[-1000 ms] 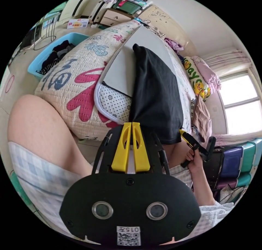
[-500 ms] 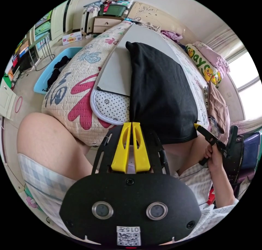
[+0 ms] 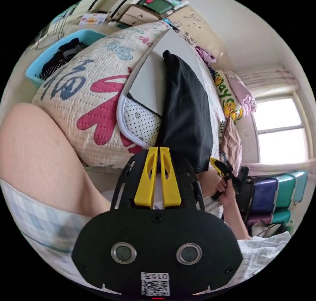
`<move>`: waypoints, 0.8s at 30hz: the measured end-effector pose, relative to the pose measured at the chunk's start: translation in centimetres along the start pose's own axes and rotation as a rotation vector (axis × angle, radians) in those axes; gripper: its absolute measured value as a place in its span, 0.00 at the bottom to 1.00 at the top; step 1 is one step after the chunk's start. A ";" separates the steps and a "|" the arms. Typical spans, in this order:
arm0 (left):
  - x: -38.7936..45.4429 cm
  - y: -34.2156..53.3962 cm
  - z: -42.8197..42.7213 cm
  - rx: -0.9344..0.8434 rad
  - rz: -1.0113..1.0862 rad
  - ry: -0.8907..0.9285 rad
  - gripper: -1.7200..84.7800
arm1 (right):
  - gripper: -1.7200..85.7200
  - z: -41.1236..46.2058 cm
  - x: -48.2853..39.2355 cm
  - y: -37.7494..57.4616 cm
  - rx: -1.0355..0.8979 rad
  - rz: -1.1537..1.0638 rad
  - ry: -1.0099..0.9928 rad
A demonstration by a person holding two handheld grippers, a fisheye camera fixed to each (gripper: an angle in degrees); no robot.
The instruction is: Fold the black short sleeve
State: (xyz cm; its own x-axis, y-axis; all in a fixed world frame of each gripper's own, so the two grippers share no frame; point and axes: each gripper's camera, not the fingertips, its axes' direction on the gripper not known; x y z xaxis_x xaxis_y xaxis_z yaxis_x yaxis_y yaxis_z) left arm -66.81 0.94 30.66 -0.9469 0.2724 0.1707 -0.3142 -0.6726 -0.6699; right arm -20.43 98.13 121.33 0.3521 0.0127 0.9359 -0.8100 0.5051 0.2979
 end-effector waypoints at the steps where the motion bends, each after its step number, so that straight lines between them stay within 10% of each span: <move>1: -1.3 0.1 -0.9 0.020 -0.037 0.048 0.01 | 0.03 -1.4 0.5 0.3 0.035 0.030 -0.037; 8: -6.7 -1.9 -8.4 0.273 -0.017 0.123 0.05 | 0.07 -9.3 0.6 -0.3 0.280 0.007 -0.076; 24: -8.9 -23.9 -5.5 0.131 0.221 0.172 0.22 | 0.19 0.2 -4.3 -17.3 -0.031 -0.119 -0.090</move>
State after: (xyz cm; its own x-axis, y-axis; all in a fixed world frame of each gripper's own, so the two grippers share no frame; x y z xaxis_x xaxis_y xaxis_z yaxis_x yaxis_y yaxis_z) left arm -50.55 18.38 41.15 -0.9714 0.2150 -0.1010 -0.1191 -0.8086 -0.5762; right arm -8.03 89.22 112.19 0.4005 -0.1252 0.9077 -0.7495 0.5251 0.4032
